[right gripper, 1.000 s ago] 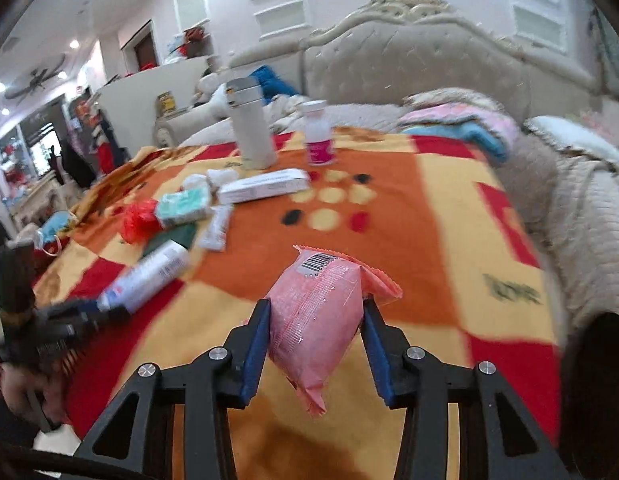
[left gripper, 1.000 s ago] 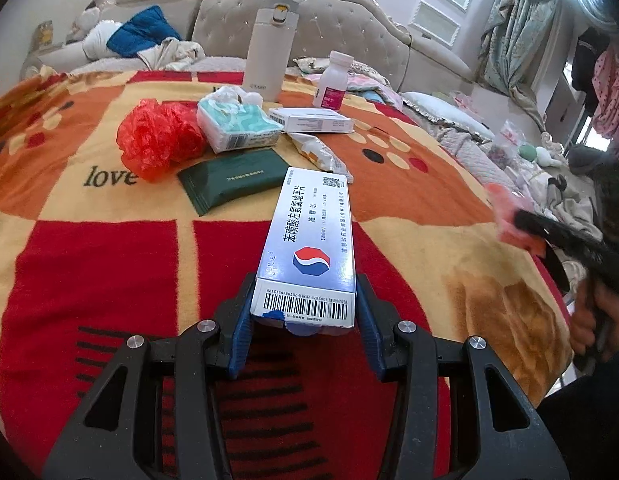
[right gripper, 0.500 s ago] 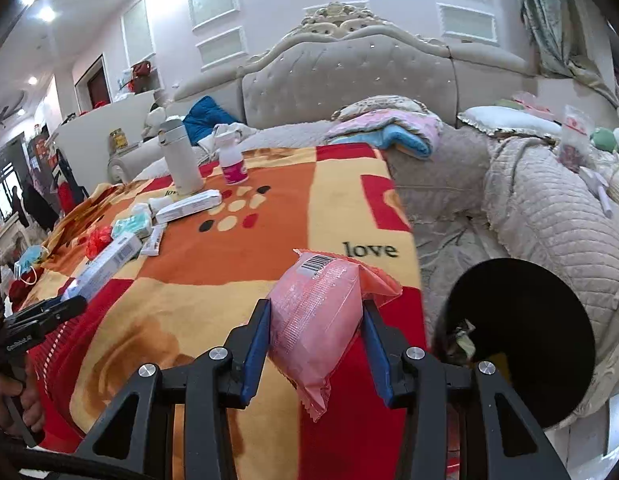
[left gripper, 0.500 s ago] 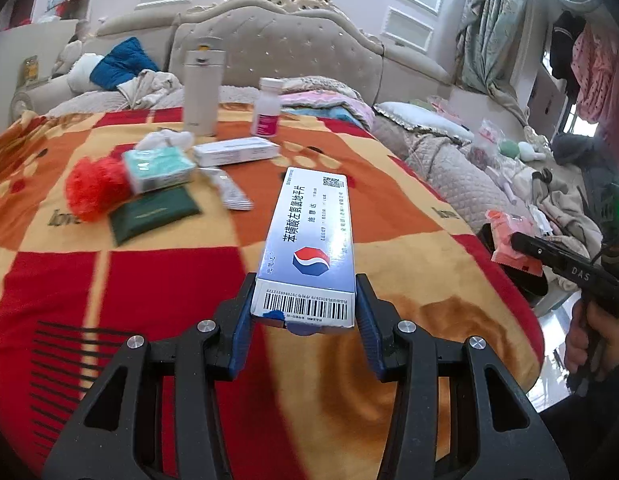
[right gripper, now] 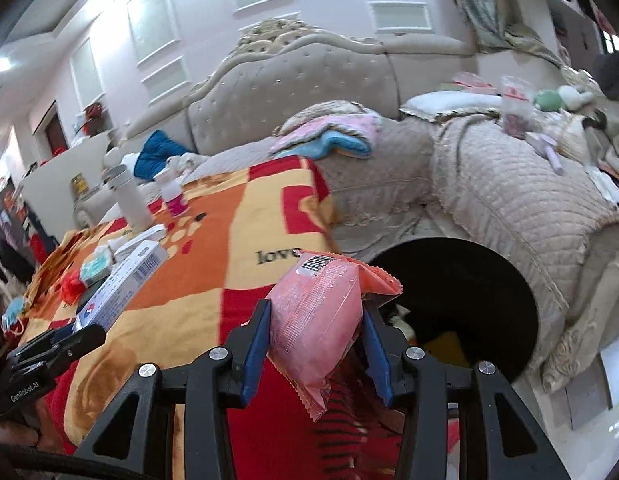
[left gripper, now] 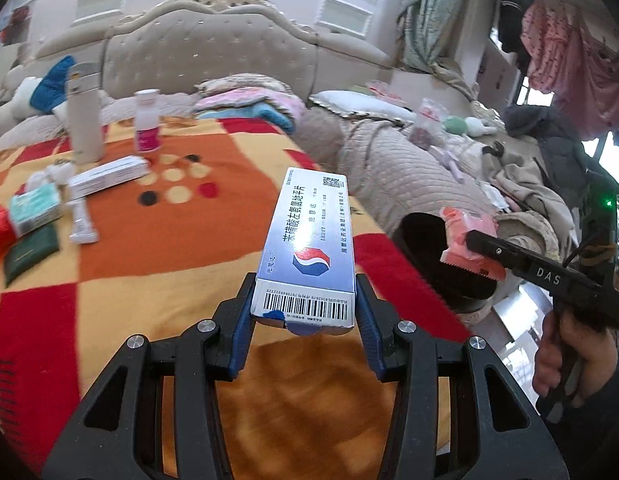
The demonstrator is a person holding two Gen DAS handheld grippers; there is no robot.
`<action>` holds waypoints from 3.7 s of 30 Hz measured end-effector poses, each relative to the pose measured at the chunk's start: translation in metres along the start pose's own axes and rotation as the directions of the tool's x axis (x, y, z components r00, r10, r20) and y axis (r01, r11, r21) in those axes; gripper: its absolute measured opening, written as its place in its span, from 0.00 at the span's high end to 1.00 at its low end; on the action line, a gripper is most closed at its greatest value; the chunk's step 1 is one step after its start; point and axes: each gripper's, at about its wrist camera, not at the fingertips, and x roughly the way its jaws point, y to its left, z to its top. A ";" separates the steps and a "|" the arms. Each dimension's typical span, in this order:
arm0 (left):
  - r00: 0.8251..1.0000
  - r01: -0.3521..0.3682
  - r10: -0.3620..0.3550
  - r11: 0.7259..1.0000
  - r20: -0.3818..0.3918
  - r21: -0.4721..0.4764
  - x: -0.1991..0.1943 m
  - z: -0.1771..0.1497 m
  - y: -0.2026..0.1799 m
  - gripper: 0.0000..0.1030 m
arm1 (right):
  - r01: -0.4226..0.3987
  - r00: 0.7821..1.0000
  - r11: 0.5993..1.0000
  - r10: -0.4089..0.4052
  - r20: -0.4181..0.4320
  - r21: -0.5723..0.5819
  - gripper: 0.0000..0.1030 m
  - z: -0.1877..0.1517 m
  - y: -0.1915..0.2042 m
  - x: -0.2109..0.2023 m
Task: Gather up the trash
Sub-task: 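Carry the Pepsi-logo box and pink bag over the black bin, then open both grippers to drop the box and pink bag into the bin, then grasp the dark green pouch with the left gripper while the right grasps the white wrapper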
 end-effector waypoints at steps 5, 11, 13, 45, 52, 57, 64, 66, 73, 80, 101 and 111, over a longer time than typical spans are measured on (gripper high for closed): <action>0.999 0.040 -0.040 0.999 -0.011 0.026 0.020 0.009 -0.026 0.57 | 0.044 0.999 0.998 -0.045 0.015 0.052 0.58 -0.003 -0.027 -0.013; 0.995 0.091 -0.088 0.992 -0.037 0.087 0.044 0.017 -0.063 0.57 | 0.148 0.989 0.978 -0.149 0.000 0.147 0.58 -0.006 -0.067 -0.020; 0.994 0.104 -0.099 0.988 -0.043 0.113 0.051 0.018 -0.077 0.57 | 0.163 0.986 0.971 -0.164 -0.013 0.172 0.58 -0.008 -0.077 -0.020; 0.972 0.186 -0.153 0.965 -0.177 0.184 0.143 0.039 -0.136 0.56 | 0.328 0.944 0.896 -0.324 -0.063 0.300 0.56 0.001 -0.113 0.000; 0.978 0.146 -0.131 0.985 -0.162 0.090 0.123 0.037 -0.097 0.56 | 0.332 0.940 0.898 -0.340 -0.025 0.287 0.55 0.006 -0.103 -0.005; 0.987 0.108 -0.100 0.992 -0.126 0.061 0.090 0.037 -0.062 0.55 | 0.322 0.941 0.913 -0.337 0.020 0.250 0.54 0.010 -0.082 -0.007; 0.997 -0.055 0.054 0.998 -0.048 -0.015 0.020 0.034 0.047 0.47 | 0.247 0.963 0.951 -0.263 0.066 0.186 0.52 0.015 -0.037 0.001; 0.993 -0.109 0.108 0.994 -0.036 -0.027 0.001 0.031 0.081 0.47 | 0.204 0.973 0.968 -0.217 0.078 0.144 0.51 0.017 -0.017 0.007; 0.959 -0.283 0.282 0.958 -0.030 -0.043 -0.048 0.013 0.210 0.42 | 0.111 0.992 0.994 -0.111 0.059 0.010 0.51 0.013 0.035 0.027; 0.947 -0.287 0.285 0.958 -0.147 0.006 -0.025 0.011 0.285 0.42 | 0.079 0.997 0.996 -0.079 0.020 -0.039 0.51 0.011 0.058 0.046; 0.941 -0.212 0.238 0.968 -0.239 0.132 0.024 0.024 0.296 0.39 | 0.052 0.999 0.992 -0.054 -0.009 -0.117 0.51 0.005 0.092 0.067; 0.914 -0.345 0.373 0.922 -0.160 0.177 0.004 0.007 0.252 0.53 | 0.018 1.000 0.987 -0.016 0.016 -0.162 0.51 0.002 0.115 0.066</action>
